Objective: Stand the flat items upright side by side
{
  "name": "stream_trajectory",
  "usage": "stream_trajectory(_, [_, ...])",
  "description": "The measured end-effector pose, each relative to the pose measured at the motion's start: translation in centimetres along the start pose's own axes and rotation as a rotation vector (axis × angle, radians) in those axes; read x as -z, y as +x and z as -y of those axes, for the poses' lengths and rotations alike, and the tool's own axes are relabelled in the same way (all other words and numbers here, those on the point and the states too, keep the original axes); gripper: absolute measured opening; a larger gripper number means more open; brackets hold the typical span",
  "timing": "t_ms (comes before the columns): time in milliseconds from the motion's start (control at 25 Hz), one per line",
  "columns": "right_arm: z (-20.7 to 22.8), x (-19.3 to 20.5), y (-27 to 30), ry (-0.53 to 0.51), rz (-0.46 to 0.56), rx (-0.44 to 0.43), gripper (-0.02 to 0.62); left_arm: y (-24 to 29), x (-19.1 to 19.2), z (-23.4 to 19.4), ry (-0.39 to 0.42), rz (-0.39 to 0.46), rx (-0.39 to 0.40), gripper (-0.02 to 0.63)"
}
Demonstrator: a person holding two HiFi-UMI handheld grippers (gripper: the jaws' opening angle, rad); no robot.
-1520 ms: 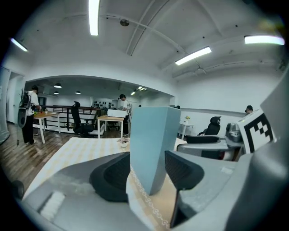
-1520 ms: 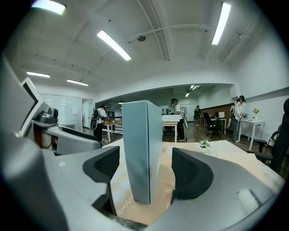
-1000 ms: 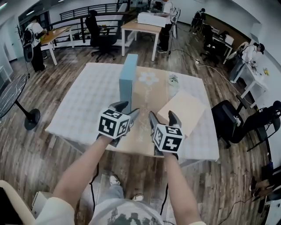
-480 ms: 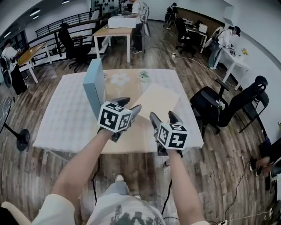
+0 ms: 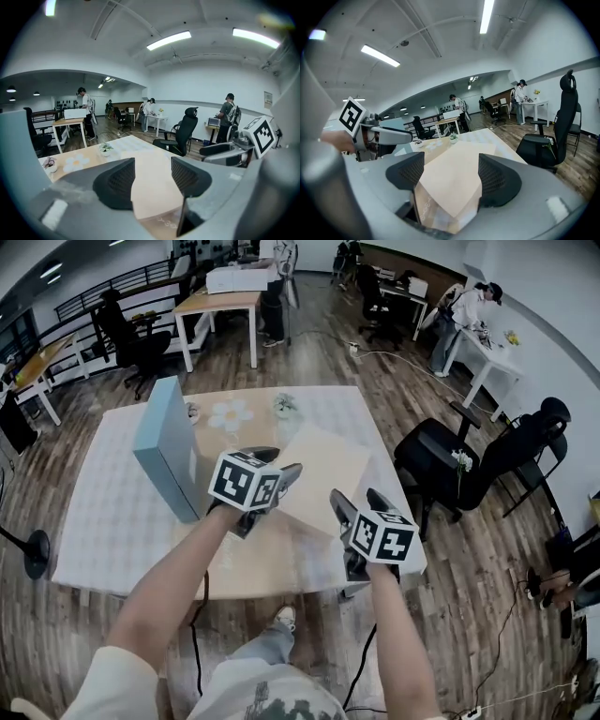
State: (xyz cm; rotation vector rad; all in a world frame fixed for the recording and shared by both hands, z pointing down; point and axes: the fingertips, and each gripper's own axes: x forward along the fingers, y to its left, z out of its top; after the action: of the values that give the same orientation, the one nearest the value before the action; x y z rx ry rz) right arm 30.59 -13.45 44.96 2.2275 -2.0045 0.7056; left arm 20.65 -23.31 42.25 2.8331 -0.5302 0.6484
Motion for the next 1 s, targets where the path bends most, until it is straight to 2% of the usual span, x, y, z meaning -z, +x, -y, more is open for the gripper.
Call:
stream_trajectory(400, [6.4,0.3,9.8,0.086,-0.133,0.064,0.364,9.8,1.1,-8.5,-0.108,-0.09,0.054,0.259])
stream_trajectory(680, [9.9,2.3,14.1,0.145,-0.239,0.103,0.365,15.0,3.2,-11.7,-0.182,-0.156,0.121,0.285])
stream_trajectory(1000, [13.0,4.4,17.0,0.221,-0.317,0.13,0.408,19.6,5.6,-13.4,-0.266,-0.206,0.195,0.307])
